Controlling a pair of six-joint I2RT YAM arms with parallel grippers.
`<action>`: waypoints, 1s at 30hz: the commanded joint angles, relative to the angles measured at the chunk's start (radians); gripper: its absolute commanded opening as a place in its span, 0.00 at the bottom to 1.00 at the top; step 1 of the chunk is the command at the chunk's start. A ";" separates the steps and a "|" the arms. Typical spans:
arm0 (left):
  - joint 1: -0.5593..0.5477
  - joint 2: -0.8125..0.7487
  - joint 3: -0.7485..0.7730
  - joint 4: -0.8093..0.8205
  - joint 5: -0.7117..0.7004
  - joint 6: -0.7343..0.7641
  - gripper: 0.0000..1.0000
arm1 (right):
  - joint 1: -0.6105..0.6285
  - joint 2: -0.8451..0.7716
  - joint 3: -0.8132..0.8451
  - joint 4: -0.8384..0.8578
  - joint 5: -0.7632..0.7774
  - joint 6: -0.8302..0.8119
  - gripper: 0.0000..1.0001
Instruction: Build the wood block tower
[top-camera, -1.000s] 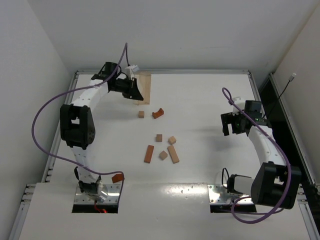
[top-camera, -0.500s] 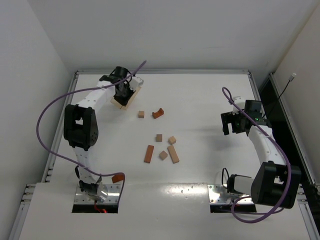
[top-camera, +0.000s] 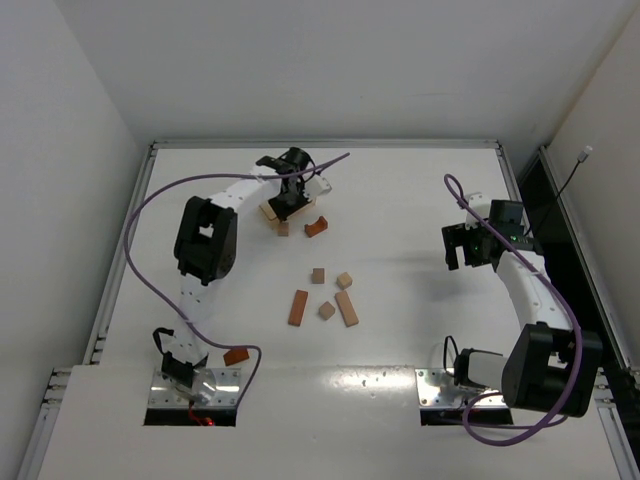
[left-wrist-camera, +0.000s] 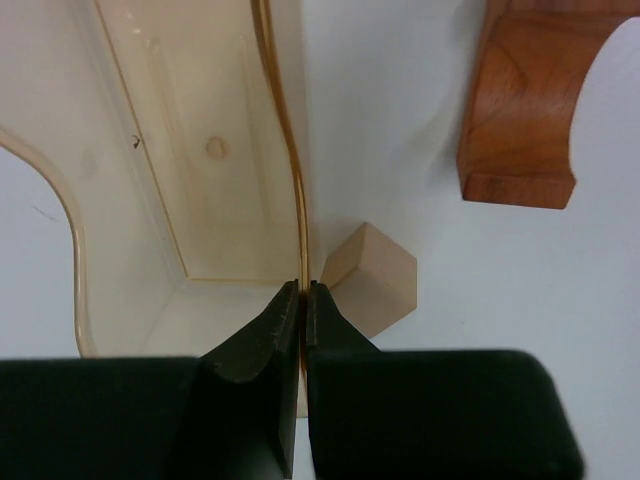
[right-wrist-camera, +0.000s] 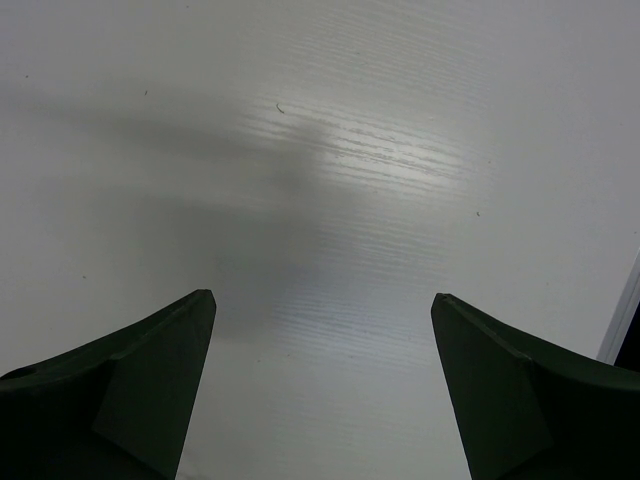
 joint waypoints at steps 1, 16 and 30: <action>-0.012 0.006 0.045 -0.048 0.039 0.036 0.00 | -0.003 -0.001 0.038 0.028 0.012 -0.010 0.86; -0.244 -0.280 -0.339 -0.078 0.225 0.111 0.00 | -0.003 -0.029 0.020 0.028 -0.007 -0.019 0.86; -0.065 -0.408 -0.328 0.081 0.275 -0.374 0.00 | -0.003 -0.019 0.038 0.038 -0.017 -0.001 0.86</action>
